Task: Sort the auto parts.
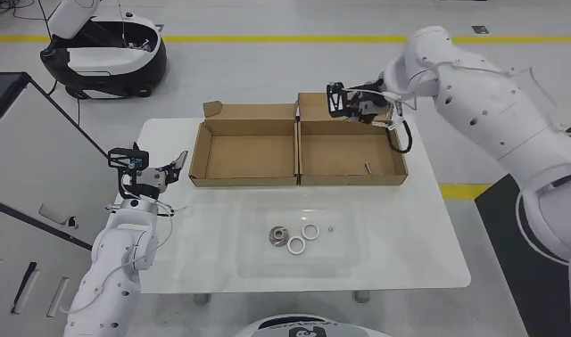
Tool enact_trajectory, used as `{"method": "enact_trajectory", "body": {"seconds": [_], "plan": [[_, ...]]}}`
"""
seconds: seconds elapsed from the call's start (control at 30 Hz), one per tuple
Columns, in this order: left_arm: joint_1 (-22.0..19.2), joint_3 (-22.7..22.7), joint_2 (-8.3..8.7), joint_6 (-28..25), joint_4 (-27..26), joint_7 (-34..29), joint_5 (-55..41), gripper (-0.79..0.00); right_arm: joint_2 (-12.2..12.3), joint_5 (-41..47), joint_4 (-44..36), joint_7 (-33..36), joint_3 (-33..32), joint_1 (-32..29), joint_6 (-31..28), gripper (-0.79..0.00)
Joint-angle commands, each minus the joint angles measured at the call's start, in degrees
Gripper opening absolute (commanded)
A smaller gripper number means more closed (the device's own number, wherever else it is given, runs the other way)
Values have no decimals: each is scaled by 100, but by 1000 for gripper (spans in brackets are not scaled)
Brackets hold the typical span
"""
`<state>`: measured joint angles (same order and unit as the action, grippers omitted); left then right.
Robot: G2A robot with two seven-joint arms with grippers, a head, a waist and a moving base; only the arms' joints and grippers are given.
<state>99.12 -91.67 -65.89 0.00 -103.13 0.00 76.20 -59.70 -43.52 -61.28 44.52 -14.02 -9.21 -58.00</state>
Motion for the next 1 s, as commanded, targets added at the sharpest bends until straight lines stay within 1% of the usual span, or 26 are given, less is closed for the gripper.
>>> {"method": "enact_trajectory", "body": {"seconds": [0.0, 0.07, 0.27, 0.43, 0.67, 0.83, 0.97], "plan": [[0, 0, 0, 0, 0, 0, 0, 0, -147, -4, 274, -63, 204, 44, 0, -785], [0, 0, 0, 0, 0, 0, 0, 0, -309, -21, 579, -130, 416, 69, 0, -785], [0, 0, 0, 0, 0, 0, 0, 0, -773, -222, 1499, -139, 428, -123, 0, -785], [0, 0, 0, 0, 0, 0, 0, 0, -1098, -453, 2241, -327, 428, -248, 0, -785], [0, 0, 0, 0, 0, 0, 0, 0, -1515, -756, 3118, -779, 428, -438, 0, -785], [0, 0, 0, 0, 0, 0, 0, 0, -1745, -1176, 3475, -1051, 428, -535, 0, -785], [0, 0, 0, 0, 0, 0, 0, 0, -1925, -1546, 3794, -1410, 428, -599, 0, -785]]}}
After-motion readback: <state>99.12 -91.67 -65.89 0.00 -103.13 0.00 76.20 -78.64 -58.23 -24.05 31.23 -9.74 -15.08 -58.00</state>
